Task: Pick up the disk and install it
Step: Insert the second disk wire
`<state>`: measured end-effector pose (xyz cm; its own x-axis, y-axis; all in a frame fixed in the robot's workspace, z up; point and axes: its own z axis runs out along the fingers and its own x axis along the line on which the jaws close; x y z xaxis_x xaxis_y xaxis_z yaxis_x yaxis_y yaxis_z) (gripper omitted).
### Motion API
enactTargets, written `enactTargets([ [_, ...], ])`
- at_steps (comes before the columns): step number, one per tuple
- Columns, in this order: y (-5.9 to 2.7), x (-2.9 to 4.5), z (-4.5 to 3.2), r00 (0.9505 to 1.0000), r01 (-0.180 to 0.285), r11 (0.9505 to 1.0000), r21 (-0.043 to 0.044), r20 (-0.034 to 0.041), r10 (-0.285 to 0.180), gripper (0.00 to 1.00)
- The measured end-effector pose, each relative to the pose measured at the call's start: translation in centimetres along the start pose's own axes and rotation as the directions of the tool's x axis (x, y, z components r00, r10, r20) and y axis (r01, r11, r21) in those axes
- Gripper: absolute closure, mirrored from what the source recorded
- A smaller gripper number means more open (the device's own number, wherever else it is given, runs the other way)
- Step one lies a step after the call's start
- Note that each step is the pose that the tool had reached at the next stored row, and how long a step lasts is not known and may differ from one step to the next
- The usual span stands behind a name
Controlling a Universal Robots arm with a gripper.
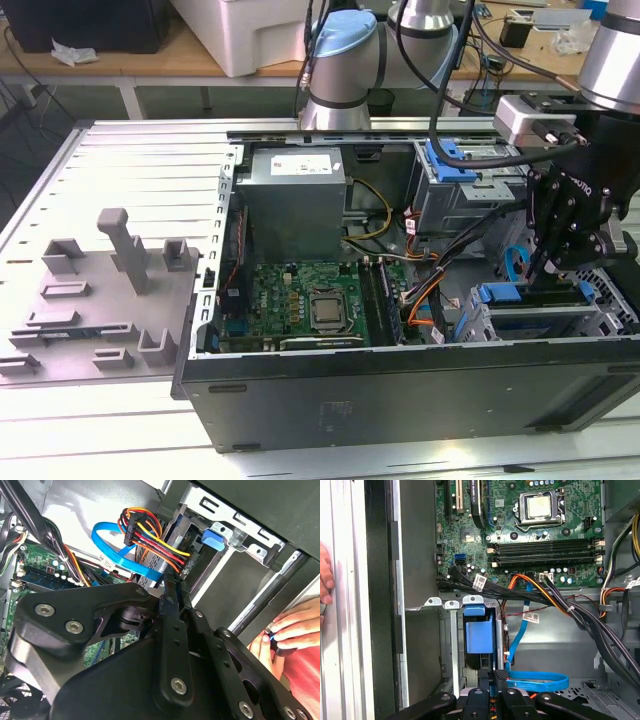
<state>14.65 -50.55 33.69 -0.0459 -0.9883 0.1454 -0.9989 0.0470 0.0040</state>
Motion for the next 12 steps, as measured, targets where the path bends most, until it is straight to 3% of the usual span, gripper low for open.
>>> enactTargets([
  [12, 0.00, 0.00, 0.00, 1.0000, 0.000, 1.0000, 0.0000, 0.0002, 0.000, 0.84],
])
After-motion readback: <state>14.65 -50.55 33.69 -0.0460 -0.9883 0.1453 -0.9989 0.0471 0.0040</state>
